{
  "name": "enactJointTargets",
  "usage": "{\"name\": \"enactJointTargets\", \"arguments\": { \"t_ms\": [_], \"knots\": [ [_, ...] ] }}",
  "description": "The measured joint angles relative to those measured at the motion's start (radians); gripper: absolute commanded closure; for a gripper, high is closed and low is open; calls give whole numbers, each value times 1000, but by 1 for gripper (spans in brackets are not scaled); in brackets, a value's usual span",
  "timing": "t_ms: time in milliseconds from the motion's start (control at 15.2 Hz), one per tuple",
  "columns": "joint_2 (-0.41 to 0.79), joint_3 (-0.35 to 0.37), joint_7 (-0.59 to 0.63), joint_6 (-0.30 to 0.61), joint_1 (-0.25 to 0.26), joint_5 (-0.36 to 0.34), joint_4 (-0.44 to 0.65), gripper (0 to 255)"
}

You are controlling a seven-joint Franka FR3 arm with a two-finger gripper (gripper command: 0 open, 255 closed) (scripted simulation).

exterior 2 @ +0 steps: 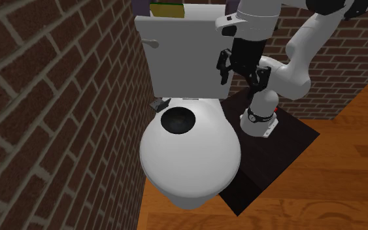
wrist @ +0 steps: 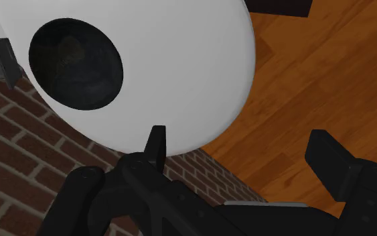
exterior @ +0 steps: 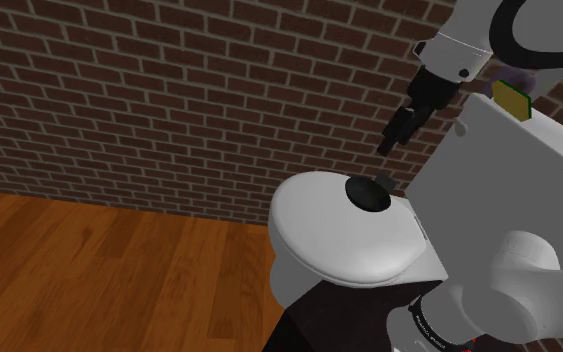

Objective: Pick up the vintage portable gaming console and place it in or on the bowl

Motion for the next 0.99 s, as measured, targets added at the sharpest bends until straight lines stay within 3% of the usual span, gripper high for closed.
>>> {"name": "enactJointTargets", "arguments": {
  "t_ms": [330, 990],
  "knots": [
    [-20, -18, -36, 67, -21, -55, -84, 0],
    [9, -103, -144, 357, -127, -266, -312, 0]
  ]
}}
